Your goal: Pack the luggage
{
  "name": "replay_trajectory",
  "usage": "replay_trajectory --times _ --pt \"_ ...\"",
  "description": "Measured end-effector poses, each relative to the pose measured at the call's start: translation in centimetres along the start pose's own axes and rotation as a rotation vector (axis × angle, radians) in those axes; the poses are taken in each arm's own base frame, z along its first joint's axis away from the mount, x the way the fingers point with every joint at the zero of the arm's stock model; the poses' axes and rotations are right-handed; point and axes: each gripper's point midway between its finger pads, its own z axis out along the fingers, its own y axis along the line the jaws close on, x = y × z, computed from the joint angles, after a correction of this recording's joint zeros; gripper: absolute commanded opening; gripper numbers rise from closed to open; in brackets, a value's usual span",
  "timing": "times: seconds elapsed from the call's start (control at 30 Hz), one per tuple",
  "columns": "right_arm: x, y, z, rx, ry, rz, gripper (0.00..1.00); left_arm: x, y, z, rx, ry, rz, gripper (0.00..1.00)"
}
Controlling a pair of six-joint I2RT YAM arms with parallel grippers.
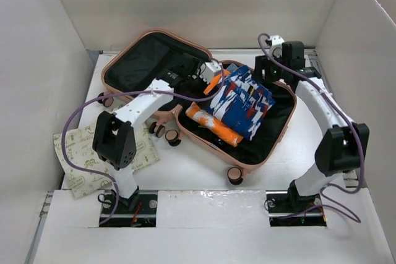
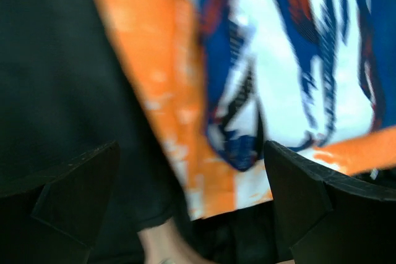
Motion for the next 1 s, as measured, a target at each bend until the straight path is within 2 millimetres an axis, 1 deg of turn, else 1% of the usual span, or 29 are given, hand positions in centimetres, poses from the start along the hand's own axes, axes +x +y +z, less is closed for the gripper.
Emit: replay_trajectory --times 0.07,0.1,0.13,0.17,0.2,0.23,0.27,0.3,0.33,0.4,0.47,0.53,0.57,0.6,0.63,0.67,0.7,0.77,0.8,0.83,0.87,0.9,0.93,1.0 --pt "-2.9 0.9 -2.2 0.005 -0.080 -0.045 0.81 -1.9 1.5 -1.9 -0.091 -0.036 0.000 1.00" --pt "-4.2 1.5 -3.2 0.007 -0.119 -0.067 0.85 -3.0 2.5 -3.2 -0.146 -0.065 -0.005 1.00" --pt "-5.2 1.8 -4.1 0.018 -0.147 -0.088 0.90 -4.2 3.5 -4.6 -0.200 -0.101 -0.012 1.00" --pt "-6.5 2.7 -5.2 0.013 -0.186 -0.110 0.92 -5.1 4.6 -6.4 -0.254 -0.139 -0.025 1.00" --pt "-7.3 3.5 -6.0 0.015 -0.210 -0.133 0.96 -5.8 5.8 -8.3 -0.306 -0.173 -0.044 1.00" --pt "-7.9 4.3 -6.6 0.016 -0.226 -0.151 0.96 -6.2 6.9 -10.2 -0.353 -0.206 -0.069 1.00" --pt "-8.2 5.2 -7.1 0.013 -0.235 -0.169 0.99 -6.3 8.3 -12.4 -0.409 -0.238 -0.100 1.00" --pt "-8.2 6.2 -7.4 0.005 -0.238 -0.186 0.99 -6.1 9.7 -14.8 -0.461 -0.272 -0.134 1.00" --pt "-8.1 6.9 -7.5 -0.001 -0.236 -0.198 0.99 -5.6 11.2 -17.1 -0.514 -0.300 -0.171 1.00" --pt "-7.5 8.9 -7.5 -0.016 -0.216 -0.231 0.99 -3.3 14.0 -21.4 -0.616 -0.345 -0.257 1.00" --pt "-6.3 11.0 -7.3 -0.030 -0.179 -0.270 0.99 0.7 16.6 -25.3 -0.704 -0.359 -0.363 1.00" --pt "-5.2 13.7 -7.1 -0.044 -0.143 -0.319 0.99 5.4 18.9 -28.8 -0.806 -0.356 -0.478 1.00" --pt "-4.8 15.5 -7.0 -0.065 -0.132 -0.347 0.99 7.9 19.6 -30.2 -0.856 -0.340 -0.532 1.00" --pt "-4.3 17.5 -6.8 -0.092 -0.122 -0.377 0.99 10.1 19.9 -31.1 -0.902 -0.324 -0.577 1.00" --pt "-3.8 19.3 -6.6 -0.119 -0.111 -0.404 0.99 11.9 19.7 -31.6 -0.935 -0.305 -0.605 1.00" --pt "-3.3 21.2 -6.4 -0.148 -0.104 -0.428 0.99 13.6 18.8 -31.5 -0.945 -0.282 -0.626 1.00" --pt "-2.4 23.6 -6.3 -0.191 -0.093 -0.459 0.99 15.0 17.9 -31.2 -0.960 -0.265 -0.634 1.00" --pt "-0.7 27.6 -5.8 -0.260 -0.061 -0.510 0.99 17.5 15.5 -30.7 -0.970 -0.222 -0.650 1.00" --pt "0.3 29.5 -5.5 -0.295 -0.047 -0.535 0.99 18.4 14.6 -30.7 -0.982 -0.210 -0.657 1.00" --pt "1.3 31.5 -5.3 -0.327 -0.031 -0.561 0.99 19.2 14.0 -31.1 -1.008 -0.208 -0.663 1.00" --pt "2.4 33.2 -5.1 -0.357 -0.013 -0.581 0.99 19.9 13.6 -31.9 -1.049 -0.212 -0.671 1.00" --pt "3.6 35.5 -4.9 -0.397 0.005 -0.604 0.99 20.5 13.4 -32.9 -1.101 -0.217 -0.685 1.00" --pt "4.4 36.9 -4.7 -0.422 0.014 -0.616 0.99 21.0 13.2 -34.0 -1.156 -0.222 -0.691 1.00" --pt "6.4 40.4 -4.3 -0.482 0.043 -0.632 0.99 21.7 13.0 -35.9 -1.254 -0.224 -0.687 1.00"
